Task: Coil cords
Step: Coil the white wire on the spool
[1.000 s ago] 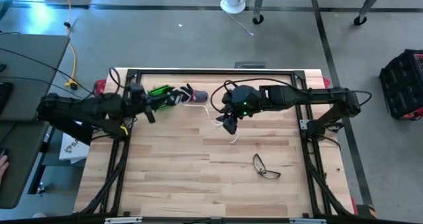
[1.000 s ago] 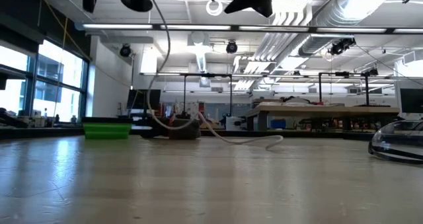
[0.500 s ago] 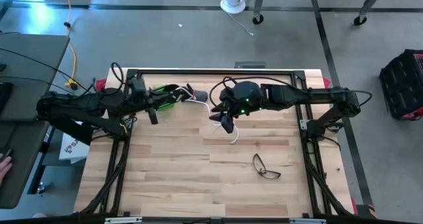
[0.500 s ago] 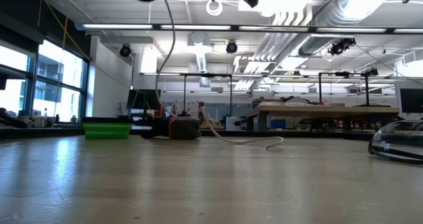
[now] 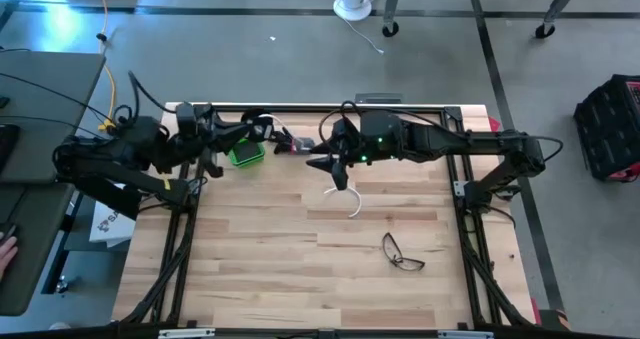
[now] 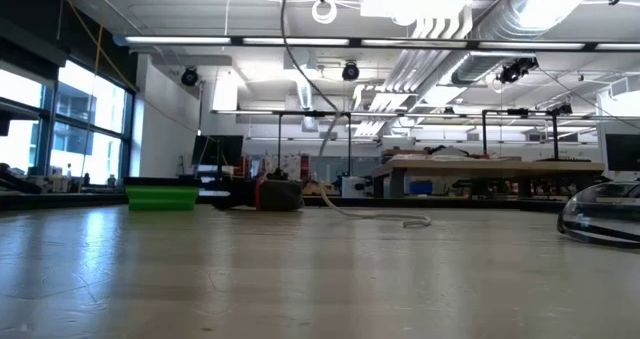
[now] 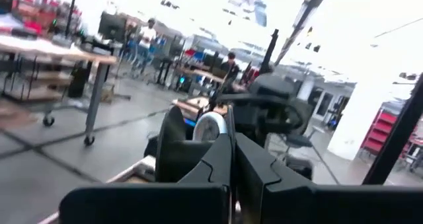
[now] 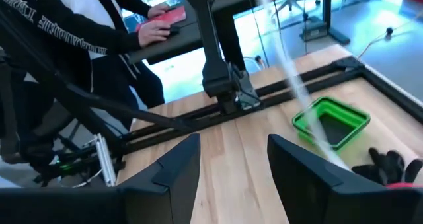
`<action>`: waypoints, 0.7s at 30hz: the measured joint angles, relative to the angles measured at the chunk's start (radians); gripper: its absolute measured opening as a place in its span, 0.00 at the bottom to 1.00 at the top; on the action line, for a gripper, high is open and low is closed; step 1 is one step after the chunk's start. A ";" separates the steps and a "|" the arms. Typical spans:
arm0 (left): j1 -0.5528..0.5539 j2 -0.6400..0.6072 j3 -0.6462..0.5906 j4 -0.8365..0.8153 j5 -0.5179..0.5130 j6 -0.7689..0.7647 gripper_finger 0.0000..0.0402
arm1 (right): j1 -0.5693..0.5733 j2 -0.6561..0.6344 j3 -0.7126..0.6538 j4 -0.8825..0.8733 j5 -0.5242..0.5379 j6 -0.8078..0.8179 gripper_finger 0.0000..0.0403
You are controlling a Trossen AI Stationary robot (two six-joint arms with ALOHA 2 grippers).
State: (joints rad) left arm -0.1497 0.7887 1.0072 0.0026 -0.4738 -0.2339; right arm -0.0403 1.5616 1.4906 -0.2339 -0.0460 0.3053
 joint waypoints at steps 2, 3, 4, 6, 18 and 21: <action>0.000 -0.001 0.011 0.016 0.002 0.009 0.00 | -0.004 0.000 0.000 0.014 0.000 -0.013 0.43; 0.000 -0.001 0.016 0.021 0.002 0.010 0.00 | -0.006 0.000 0.000 0.020 0.000 -0.018 0.43; 0.000 -0.002 0.019 0.022 -0.001 0.010 0.00 | -0.006 0.000 0.000 0.026 0.000 -0.019 0.43; 0.000 -0.002 0.020 0.020 -0.009 0.012 0.00 | -0.006 0.000 0.000 0.032 0.000 -0.019 0.43; 0.043 0.055 0.020 0.141 0.057 -0.057 0.00 | -0.008 0.000 0.000 0.059 -0.011 -0.042 0.43; 0.053 0.055 0.020 0.113 0.072 -0.152 0.00 | -0.008 0.000 0.000 0.057 -0.022 -0.045 0.43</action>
State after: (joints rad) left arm -0.0967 0.8432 1.0271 0.1160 -0.4015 -0.3858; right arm -0.0483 1.5616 1.4906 -0.1771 -0.0680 0.2604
